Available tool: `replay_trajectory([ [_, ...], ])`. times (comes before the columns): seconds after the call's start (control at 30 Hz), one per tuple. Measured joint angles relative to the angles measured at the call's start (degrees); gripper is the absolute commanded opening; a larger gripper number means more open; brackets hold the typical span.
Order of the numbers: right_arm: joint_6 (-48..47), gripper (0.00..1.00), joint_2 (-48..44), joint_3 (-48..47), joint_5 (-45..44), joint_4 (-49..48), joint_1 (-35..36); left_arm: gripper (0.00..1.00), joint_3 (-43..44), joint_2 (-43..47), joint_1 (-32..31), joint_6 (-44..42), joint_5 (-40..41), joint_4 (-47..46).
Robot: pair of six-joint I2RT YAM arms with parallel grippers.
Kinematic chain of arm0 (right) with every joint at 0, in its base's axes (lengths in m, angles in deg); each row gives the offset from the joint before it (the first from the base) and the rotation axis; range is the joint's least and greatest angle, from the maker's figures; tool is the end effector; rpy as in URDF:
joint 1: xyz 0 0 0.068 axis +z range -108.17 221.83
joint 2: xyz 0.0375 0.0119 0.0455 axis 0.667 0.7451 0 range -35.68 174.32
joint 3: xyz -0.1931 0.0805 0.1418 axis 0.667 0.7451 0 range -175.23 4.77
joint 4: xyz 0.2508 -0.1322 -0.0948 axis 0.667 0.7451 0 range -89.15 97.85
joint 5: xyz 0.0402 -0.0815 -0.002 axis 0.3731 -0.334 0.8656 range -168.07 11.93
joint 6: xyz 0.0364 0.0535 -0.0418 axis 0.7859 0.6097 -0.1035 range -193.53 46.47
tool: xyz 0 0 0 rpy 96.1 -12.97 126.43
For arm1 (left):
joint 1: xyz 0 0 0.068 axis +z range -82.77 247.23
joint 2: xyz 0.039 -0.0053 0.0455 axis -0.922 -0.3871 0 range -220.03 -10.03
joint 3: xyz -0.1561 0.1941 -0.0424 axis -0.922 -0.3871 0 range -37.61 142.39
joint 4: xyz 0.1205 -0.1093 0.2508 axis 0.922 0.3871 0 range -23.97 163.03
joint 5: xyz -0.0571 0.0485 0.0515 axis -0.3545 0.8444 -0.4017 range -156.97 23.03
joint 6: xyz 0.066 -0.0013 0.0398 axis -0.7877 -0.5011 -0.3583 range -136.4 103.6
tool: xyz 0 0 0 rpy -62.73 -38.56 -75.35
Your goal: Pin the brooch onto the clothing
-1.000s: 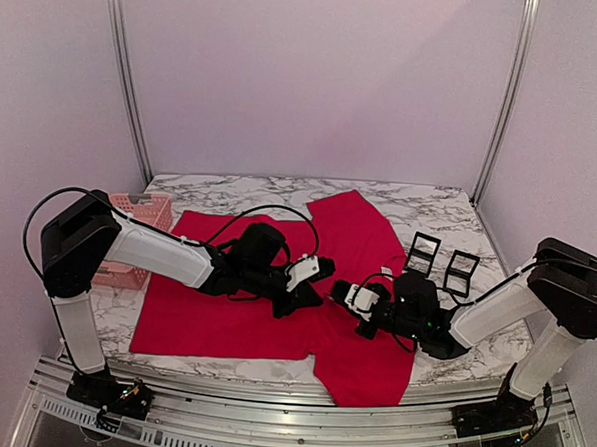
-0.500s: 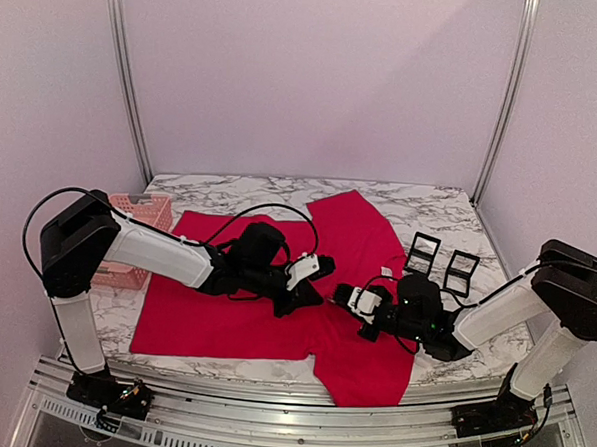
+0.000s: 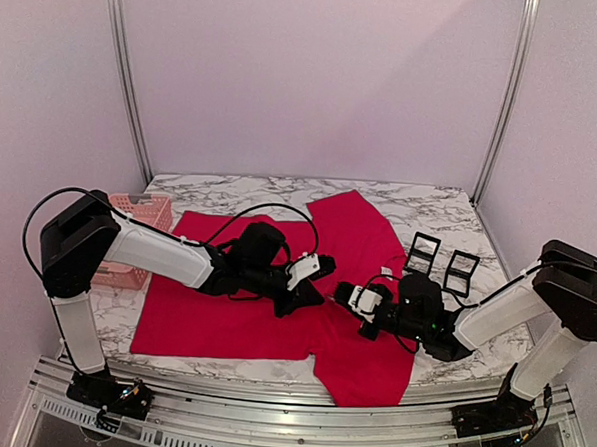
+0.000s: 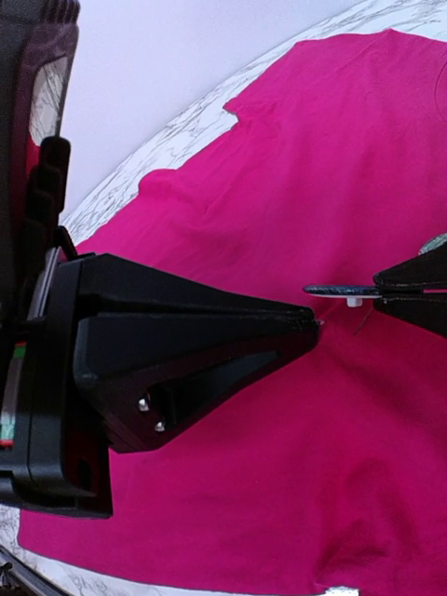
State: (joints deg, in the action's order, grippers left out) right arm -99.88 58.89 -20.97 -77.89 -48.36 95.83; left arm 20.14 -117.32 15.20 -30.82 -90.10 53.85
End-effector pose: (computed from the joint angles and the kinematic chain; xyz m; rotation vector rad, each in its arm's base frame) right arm 0.1935 0.2666 0.0653 -1.2445 1.4708 0.3276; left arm 0.2439 -0.3543 0.0866 1.4364 1.7737 -0.8021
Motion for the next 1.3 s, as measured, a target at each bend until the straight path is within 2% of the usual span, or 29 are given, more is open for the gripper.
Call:
replay_trajectory([
  [0.27, -1.07, 0.00, 1.22, -0.22, -3.93, -1.92, -0.04, 0.00, -0.09, 0.00, 0.00, -0.31, -0.39, -0.39],
  [1.0, -2.43, 0.00, 1.75, -0.22, -0.68, -1.60, 0.48, 0.00, -0.09, 0.02, 0.00, 0.48, -0.44, -1.66],
  [1.3, -2.43, 0.00, 1.73, -0.57, -4.26, -1.79, 0.55, 0.00, -0.33, 0.17, -0.04, 0.48, -0.90, -1.68],
])
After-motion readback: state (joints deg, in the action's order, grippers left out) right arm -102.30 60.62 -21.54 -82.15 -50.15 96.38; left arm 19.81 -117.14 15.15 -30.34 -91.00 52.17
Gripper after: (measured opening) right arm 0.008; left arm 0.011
